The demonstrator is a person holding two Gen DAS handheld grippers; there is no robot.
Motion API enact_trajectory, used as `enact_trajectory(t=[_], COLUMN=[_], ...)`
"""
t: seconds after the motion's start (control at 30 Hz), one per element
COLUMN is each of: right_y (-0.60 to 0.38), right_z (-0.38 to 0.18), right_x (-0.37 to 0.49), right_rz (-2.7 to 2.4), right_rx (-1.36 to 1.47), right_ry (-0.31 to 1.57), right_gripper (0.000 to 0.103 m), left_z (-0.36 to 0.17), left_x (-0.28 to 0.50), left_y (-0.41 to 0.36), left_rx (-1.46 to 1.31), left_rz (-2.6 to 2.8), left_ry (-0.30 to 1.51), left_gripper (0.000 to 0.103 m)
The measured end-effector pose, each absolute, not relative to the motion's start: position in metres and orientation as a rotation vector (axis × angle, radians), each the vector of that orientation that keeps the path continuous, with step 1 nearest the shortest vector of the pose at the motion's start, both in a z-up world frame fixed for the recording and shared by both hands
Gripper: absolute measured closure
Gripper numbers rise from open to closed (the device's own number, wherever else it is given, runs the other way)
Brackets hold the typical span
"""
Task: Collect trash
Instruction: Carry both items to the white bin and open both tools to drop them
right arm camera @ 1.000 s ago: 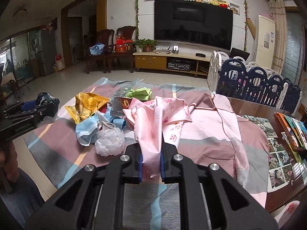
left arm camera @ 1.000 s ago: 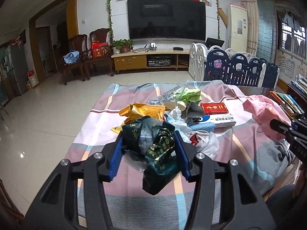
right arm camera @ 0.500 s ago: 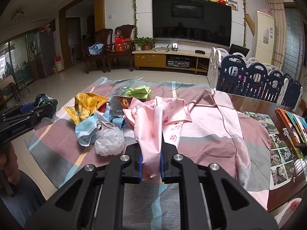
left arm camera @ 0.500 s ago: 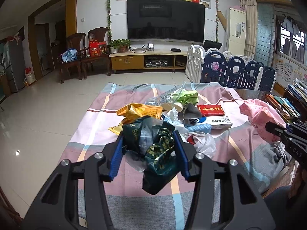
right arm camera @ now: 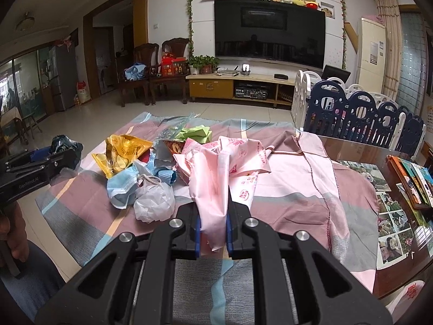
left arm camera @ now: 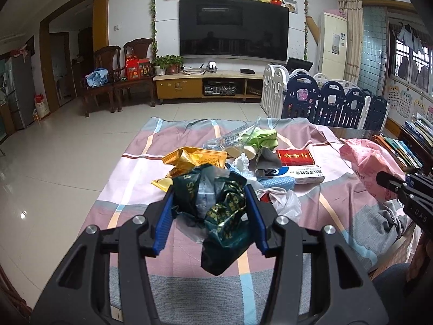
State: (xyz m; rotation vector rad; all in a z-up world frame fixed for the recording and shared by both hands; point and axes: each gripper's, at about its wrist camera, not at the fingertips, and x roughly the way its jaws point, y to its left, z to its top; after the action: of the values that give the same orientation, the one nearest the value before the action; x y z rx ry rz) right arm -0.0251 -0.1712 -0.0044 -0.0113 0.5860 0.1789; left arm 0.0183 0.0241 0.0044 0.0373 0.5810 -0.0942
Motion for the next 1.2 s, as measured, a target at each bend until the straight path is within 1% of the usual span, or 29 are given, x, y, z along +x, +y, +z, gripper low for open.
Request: enact_trajectory(t=[0.17, 0.23, 0.3, 0.43, 0.53, 0.57, 0.6, 0.63, 0.67, 0.73, 0.8, 0.87, 0.9, 0.93, 0.97, 1.0, 1.1, 1.2], right_y=[-0.222, -0.253, -0.285, -0.365, -0.409, -0.419, -0.427, -0.436, -0.443, -0.454, -0.463, -0.469, -0.472, -0.473, -0.474, -0.475, -0.472, -0.458], right_z=[0.015, 0.020, 0.020, -0.002, -0.027, -0.035, -0.041, -0.046, -0.048, -0.041, -0.025, -0.013, -0.009, -0.001, 0.004, 0.007, 0.010, 0.004], right_x=[-0.066, -0.103, -0.139, -0.218, -0.257, -0.269, -0.279, -0.286, -0.290, -0.310, -0.331, -0.345, -0.350, -0.353, -0.355, -0.355, -0.351, -0.335], right_rz=[0.123, 0.048, -0.017, -0.221, -0.342, -0.380, -0.408, -0.426, -0.445, -0.494, -0.534, -0.551, -0.557, -0.560, -0.558, -0.557, -0.531, -0.481], right_rx=[0.189, 0.206, 0.202, 0.219, 0.252, 0.261, 0.272, 0.293, 0.306, 0.332, 0.361, 0.372, 0.374, 0.372, 0.369, 0.363, 0.347, 0.334], right_ry=[0.490, 0.462, 0.455, 0.518, 0.601, 0.604, 0.614, 0.640, 0.653, 0.600, 0.512, 0.459, 0.440, 0.427, 0.423, 0.422, 0.428, 0.450], right_gripper=[0.089, 0.089, 0.086, 0.085, 0.080, 0.069, 0.047, 0.034, 0.026, 0.026, 0.022, 0.021, 0.021, 0.021, 0.021, 0.021, 0.021, 0.021], left_z=[0.007, 0.007, 0.008, 0.012, 0.022, 0.027, 0.033, 0.036, 0.039, 0.041, 0.036, 0.029, 0.025, 0.020, 0.016, 0.013, 0.009, 0.015], left_x=[0.016, 0.014, 0.012, 0.006, -0.010, -0.017, -0.027, -0.035, -0.044, -0.066, -0.086, -0.107, -0.114, -0.119, -0.123, -0.125, -0.113, -0.091], left_y=[0.022, 0.019, 0.015, -0.015, -0.075, -0.100, -0.133, -0.161, -0.189, -0.257, -0.309, -0.359, -0.374, -0.389, -0.400, -0.406, -0.390, -0.342], left_rx=[0.045, 0.059, 0.068, 0.070, 0.060, 0.063, 0.070, 0.079, 0.092, 0.127, 0.172, 0.228, 0.245, 0.258, 0.263, 0.263, 0.214, 0.123], left_rz=[-0.108, -0.120, -0.146, -0.262, -0.416, -0.476, -0.559, -0.625, -0.688, -0.846, -0.948, -1.038, -1.048, -1.058, -1.070, -1.056, -0.982, -0.904], left_ry=[0.571, 0.568, 0.564, 0.576, 0.589, 0.588, 0.595, 0.603, 0.613, 0.651, 0.681, 0.701, 0.706, 0.722, 0.736, 0.737, 0.755, 0.738], left_gripper=[0.052, 0.052, 0.052, 0.052, 0.052, 0.052, 0.052, 0.052, 0.052, 0.052, 0.051, 0.047, 0.038, 0.019, 0.010, 0.006, 0.006, 0.006])
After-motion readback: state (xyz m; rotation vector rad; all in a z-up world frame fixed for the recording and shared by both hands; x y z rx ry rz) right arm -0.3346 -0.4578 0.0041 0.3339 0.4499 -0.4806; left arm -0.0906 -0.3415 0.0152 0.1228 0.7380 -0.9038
